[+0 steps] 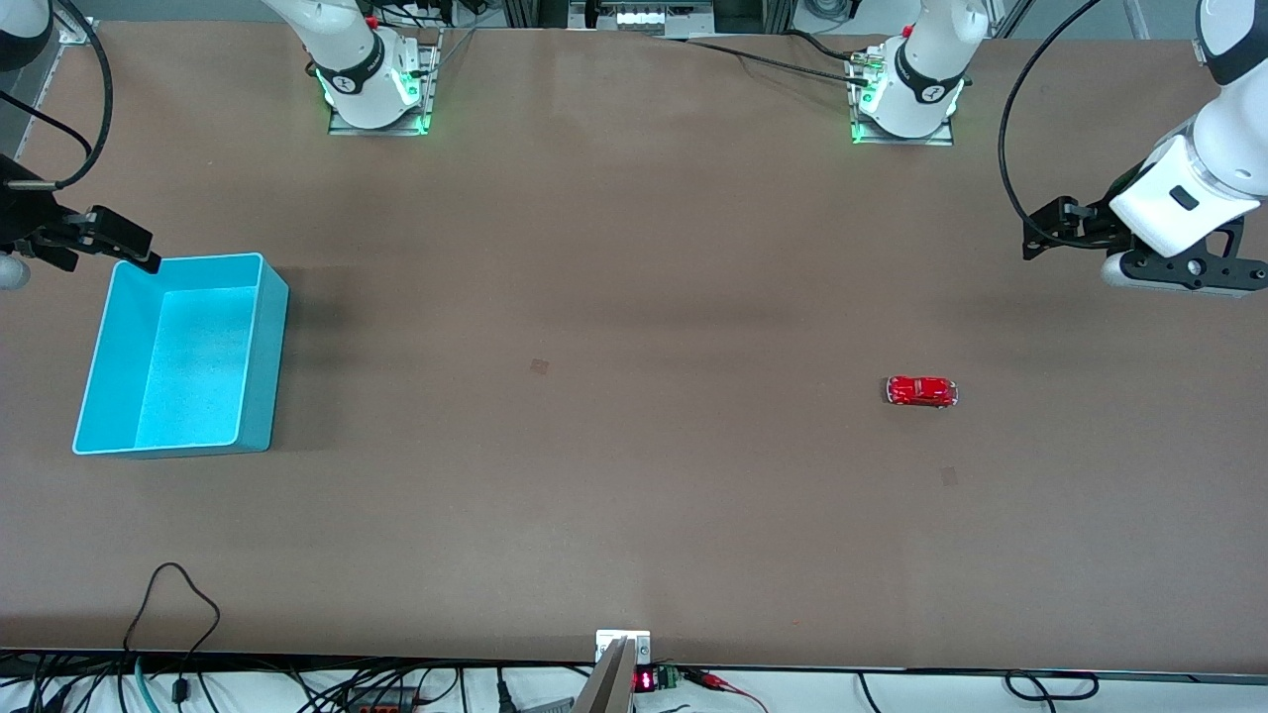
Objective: Wind red beetle toy and store in blue box
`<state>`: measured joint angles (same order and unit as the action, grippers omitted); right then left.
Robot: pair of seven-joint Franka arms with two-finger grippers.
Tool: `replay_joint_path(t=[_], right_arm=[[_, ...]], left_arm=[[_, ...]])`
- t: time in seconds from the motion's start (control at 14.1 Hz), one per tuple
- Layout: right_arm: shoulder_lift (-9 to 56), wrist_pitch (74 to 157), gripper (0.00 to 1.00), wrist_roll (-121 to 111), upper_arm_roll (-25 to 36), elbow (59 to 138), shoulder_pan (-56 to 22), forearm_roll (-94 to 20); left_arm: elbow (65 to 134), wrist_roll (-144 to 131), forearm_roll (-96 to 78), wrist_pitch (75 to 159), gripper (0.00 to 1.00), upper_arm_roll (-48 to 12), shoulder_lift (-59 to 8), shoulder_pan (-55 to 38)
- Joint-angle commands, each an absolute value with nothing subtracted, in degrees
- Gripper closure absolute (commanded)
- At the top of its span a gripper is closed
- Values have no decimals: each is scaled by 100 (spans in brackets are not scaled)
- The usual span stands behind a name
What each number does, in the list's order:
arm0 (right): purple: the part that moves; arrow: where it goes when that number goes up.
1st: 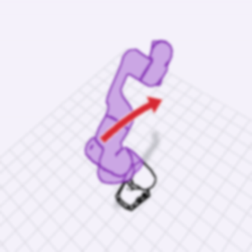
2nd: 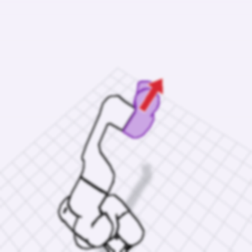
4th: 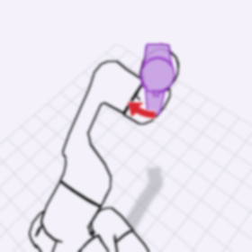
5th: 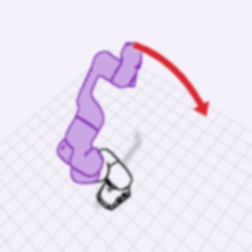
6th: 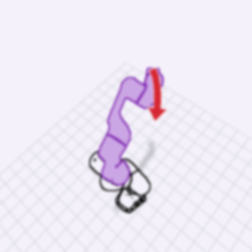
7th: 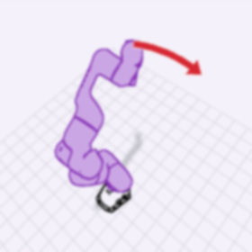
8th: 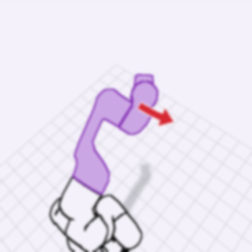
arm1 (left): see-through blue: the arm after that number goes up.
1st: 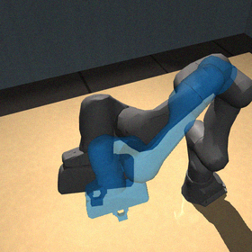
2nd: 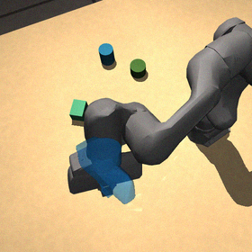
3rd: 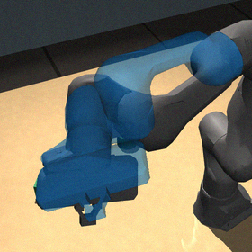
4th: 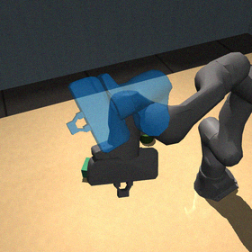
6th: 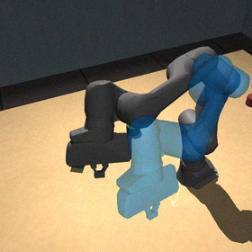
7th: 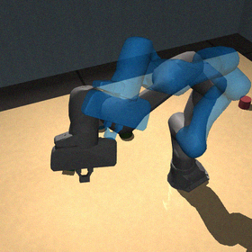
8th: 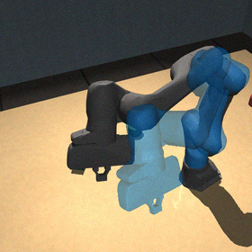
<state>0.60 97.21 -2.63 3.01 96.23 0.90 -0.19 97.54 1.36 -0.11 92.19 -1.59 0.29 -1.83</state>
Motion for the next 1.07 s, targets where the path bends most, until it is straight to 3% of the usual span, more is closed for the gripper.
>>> replay_joint_path(t=[0.0, 0.57, 1.0], right_arm=[[62, 9615, 0, -299, 229, 9519, 167, 18], [26, 9562, 0, -272, 237, 9589, 185, 18], [26, 9598, 0, -264, 237, 9615, 193, 9]], left_arm=[[9589, 184, -88, 9001, 0, -167, -44, -193], [9615, 272, -114, 7762, 0, -211, -351, -290], [10036, 2678, -123, 8067, 0, -281, -404, -272]])
